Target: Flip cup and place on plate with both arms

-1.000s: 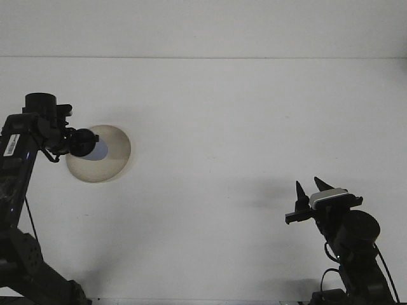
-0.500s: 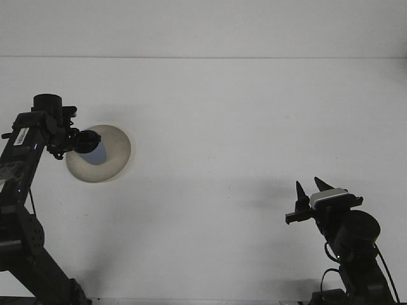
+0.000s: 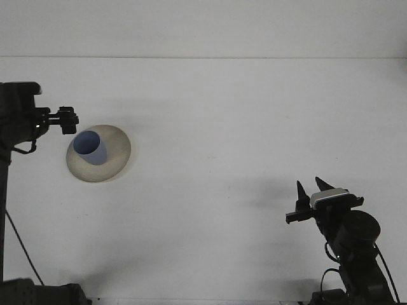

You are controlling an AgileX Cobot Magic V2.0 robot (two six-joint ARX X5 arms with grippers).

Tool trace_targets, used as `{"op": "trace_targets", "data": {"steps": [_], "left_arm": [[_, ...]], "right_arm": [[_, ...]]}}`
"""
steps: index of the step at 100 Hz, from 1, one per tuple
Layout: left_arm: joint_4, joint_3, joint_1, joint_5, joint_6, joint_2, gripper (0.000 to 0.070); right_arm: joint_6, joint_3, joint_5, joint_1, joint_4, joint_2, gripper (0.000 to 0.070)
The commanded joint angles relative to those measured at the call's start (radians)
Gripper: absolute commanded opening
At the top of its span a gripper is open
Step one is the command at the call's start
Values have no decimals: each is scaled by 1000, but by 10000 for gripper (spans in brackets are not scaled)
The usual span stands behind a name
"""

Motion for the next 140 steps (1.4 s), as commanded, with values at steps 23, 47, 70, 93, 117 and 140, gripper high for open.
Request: {"op": "trace_targets", "data": {"steps": [23, 47, 70, 93, 117, 140], "left_arm": [[1, -93, -6, 8, -16, -308, 192], [465, -679, -25, 13, 14, -660, 15], [912, -1167, -25, 14, -45, -938, 15], [906, -1204, -25, 14, -84, -985, 15], [903, -1204, -26, 14, -84, -1004, 15], [903, -1204, -26, 14, -84, -1005, 15]], "right_arm": [[66, 7, 29, -48, 15, -36, 326], [72, 6, 29, -121, 77, -73, 0], [93, 6, 21, -145, 142, -73, 0], [92, 6, 25, -144, 149, -74, 0], [92, 6, 21, -129, 164, -72, 0], [92, 6, 22, -129, 164, -72, 0]]}}
